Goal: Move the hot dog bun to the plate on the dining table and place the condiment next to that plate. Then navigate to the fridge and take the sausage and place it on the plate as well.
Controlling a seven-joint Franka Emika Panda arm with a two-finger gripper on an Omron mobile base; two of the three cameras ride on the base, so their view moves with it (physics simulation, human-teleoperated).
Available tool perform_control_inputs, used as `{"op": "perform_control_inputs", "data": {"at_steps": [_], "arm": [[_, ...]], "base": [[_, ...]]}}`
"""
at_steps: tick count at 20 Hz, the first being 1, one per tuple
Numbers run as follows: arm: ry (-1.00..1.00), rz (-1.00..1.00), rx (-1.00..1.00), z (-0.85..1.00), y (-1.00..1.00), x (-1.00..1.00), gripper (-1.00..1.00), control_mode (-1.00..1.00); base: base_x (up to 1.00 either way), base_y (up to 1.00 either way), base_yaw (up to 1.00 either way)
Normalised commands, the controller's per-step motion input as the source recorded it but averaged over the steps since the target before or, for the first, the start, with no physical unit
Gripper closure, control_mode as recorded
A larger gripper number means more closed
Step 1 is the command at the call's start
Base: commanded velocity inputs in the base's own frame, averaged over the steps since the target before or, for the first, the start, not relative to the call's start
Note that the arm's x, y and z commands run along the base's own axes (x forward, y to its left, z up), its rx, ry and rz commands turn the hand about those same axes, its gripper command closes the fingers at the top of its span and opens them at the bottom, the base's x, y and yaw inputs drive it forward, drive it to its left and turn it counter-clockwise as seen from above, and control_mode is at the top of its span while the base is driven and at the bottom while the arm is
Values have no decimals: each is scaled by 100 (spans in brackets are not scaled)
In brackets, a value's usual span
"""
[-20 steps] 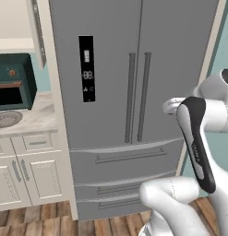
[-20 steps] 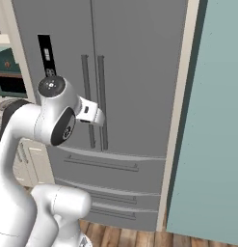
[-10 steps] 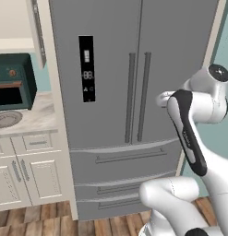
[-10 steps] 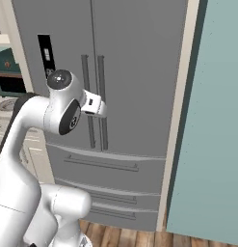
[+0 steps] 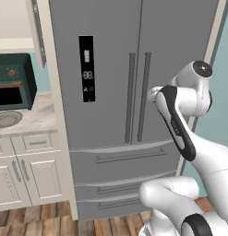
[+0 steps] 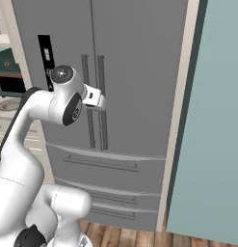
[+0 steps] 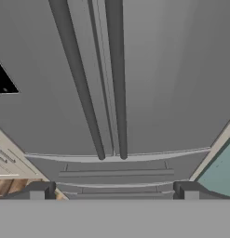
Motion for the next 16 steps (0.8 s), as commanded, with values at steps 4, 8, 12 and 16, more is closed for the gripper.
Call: {"op": "perform_control_inputs", "data": {"at_steps": [4, 8, 12, 16], "arm": [[-2, 0, -2, -8, 4, 52, -100, -100], [-1, 0, -3, -17, 0, 58, -100, -100], [-2, 0, -2, -21, 0, 60, -100, -100], [-3, 0, -1, -19, 0, 58, -100, -100]], "base": [[0, 0, 0], [0, 0, 0], [0, 0, 0], [0, 0, 0]]}}
